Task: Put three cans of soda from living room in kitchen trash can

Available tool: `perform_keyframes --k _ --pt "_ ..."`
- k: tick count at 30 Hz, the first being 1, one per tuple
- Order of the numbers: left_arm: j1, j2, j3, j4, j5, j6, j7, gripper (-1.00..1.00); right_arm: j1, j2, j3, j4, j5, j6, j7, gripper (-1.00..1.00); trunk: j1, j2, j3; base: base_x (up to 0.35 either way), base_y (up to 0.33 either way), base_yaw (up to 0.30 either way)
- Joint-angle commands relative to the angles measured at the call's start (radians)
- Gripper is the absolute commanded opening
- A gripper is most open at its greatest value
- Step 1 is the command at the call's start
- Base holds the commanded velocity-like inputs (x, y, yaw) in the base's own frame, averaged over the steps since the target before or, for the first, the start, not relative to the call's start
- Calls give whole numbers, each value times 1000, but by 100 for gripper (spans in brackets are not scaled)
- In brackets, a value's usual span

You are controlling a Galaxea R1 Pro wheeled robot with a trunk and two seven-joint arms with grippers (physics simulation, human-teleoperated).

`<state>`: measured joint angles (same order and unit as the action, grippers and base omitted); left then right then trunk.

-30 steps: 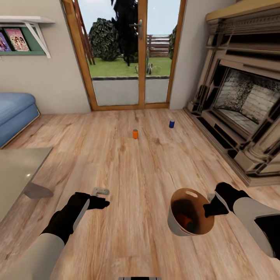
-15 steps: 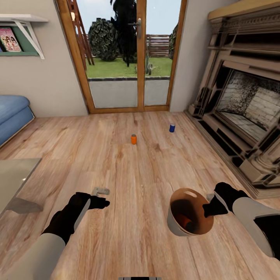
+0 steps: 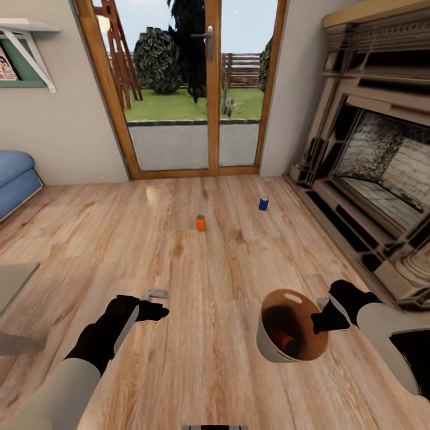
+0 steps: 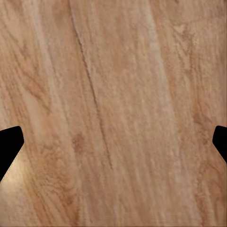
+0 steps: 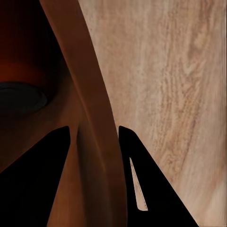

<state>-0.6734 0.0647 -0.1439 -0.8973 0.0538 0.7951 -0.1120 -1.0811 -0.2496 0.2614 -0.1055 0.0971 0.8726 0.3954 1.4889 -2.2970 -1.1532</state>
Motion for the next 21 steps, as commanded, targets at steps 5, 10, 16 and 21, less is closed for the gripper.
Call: perform_keyframes --k 5,10,16,21 --pt "0 -1 0 0 0 0 0 100 0 1 -13 -1 -19 3 0 -100 0 0 0 328 -113 0" --pt "0 -2 0 0 0 0 0 100 0 2 -12 -2 -19 3 0 -100 0 0 0 328 -92 0" --pt "0 -2 0 0 1 0 0 100 1 1 -11 -28 -19 4 0 -100 0 0 0 328 -23 0" --pt "0 -2 0 -6 1 0 0 100 1 1 -10 -40 -19 5 0 -100 0 0 0 328 -5 0"
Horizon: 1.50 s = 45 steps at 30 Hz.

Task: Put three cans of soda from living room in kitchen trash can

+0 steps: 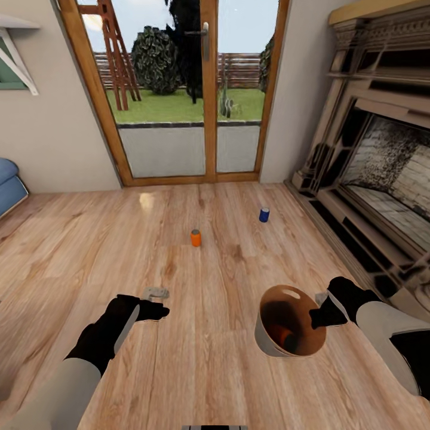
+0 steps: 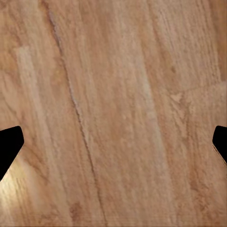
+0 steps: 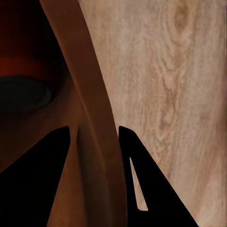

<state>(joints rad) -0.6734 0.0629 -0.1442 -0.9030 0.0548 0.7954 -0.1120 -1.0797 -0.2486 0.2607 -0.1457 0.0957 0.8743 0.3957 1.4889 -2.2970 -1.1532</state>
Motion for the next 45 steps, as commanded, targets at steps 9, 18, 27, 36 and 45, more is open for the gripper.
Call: perform_keyframes --k 9,18,27,36,45 --pt "0 0 0 -11 0 0 0 100 0 0 -9 -5 -18 3 0 -100 0 0 0 328 -1 0" --pt "0 0 0 -11 0 -1 0 100 0 1 -8 -6 -18 3 0 -100 0 0 0 328 13 0" --pt "0 -8 1 -11 -1 -1 0 100 0 3 -9 -6 -18 3 1 -100 0 0 0 326 96 0" --pt "0 -9 1 -11 -1 -1 0 100 0 3 -8 -6 -19 2 2 -100 0 0 0 322 124 0" --pt "0 -9 0 -11 -1 -1 0 100 0 -4 -10 -6 -20 -1 9 -100 0 0 0 322 125 0"
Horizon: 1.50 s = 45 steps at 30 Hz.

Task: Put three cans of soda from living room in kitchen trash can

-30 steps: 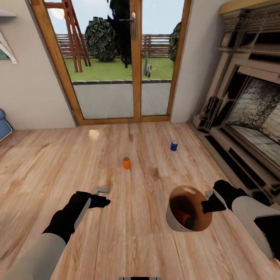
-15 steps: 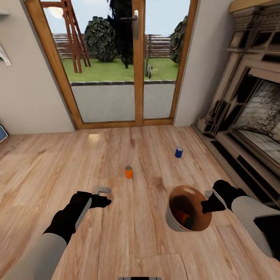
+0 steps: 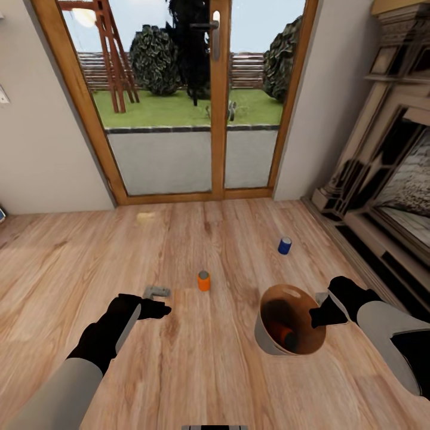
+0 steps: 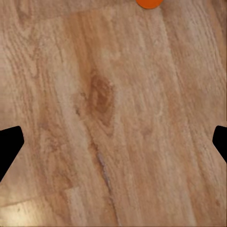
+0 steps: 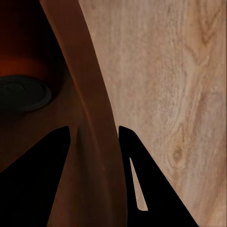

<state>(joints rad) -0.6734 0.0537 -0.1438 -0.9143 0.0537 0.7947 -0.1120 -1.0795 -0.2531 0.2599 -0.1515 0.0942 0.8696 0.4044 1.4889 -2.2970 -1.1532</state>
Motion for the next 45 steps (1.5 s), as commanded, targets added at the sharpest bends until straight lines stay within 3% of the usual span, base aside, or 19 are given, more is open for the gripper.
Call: perform_keyframes --k 1,15,20,25,35,39,45 --pt "0 0 0 0 0 0 0 100 0 0 -10 0 -19 1 0 -100 0 0 0 322 126 0" --pt "0 0 0 0 0 0 5 100 5 0 -10 0 -19 -52 3 -100 0 0 0 322 125 0" --pt "0 -1 0 0 0 0 6 100 6 -2 -10 -1 -17 -68 79 -100 0 0 0 322 125 0" --pt "0 -2 0 0 1 0 6 100 7 -3 -10 0 -16 -104 111 -100 0 0 0 322 124 0" --pt "3 -9 -6 -30 -8 -1 6 100 7 -6 -12 2 -17 -48 108 -100 0 0 0 98 -106 0" --pt "3 -10 -6 -32 -8 0 5 100 7 -34 -12 7 -17 -43 110 -100 0 0 0 3 -284 0" --pt "3 -11 -5 -33 -5 1 5 100 7 -97 -12 15 -18 -40 111 -100 0 0 0 1 -94 0"
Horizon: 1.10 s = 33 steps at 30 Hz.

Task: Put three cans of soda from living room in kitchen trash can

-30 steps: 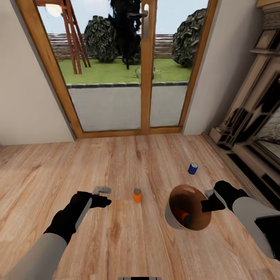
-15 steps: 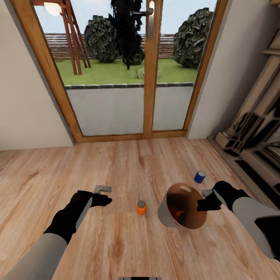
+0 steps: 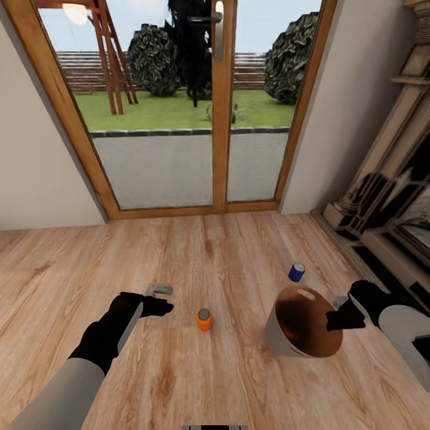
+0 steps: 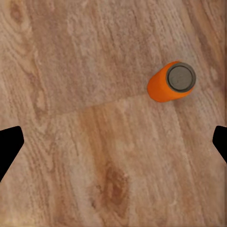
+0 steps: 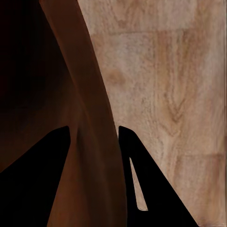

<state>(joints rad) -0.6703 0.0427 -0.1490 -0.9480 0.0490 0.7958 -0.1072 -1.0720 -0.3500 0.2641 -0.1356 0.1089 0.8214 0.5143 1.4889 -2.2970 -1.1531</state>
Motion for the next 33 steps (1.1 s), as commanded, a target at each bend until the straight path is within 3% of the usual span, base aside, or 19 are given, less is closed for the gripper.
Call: perform_keyframes --k 1,6,9,17,33 --pt "0 0 0 0 1 0 0 100 0 -16 -16 1 -33 8 2 -100 0 0 0 0 -28 0" --pt "0 0 0 0 4 0 0 100 0 -53 -16 10 -34 14 4 -100 0 0 0 0 -13 0" --pt "0 0 2 0 5 0 0 100 0 -61 -15 10 -32 65 3 -100 0 0 0 0 -3 0" --pt "0 0 3 0 5 -1 -1 100 0 -76 -14 9 -29 90 0 -100 0 0 0 8 18 0" --pt "0 0 0 -1 -2 3 -2 100 26 -116 -15 14 -32 87 4 -100 0 0 11 15 291 -181"
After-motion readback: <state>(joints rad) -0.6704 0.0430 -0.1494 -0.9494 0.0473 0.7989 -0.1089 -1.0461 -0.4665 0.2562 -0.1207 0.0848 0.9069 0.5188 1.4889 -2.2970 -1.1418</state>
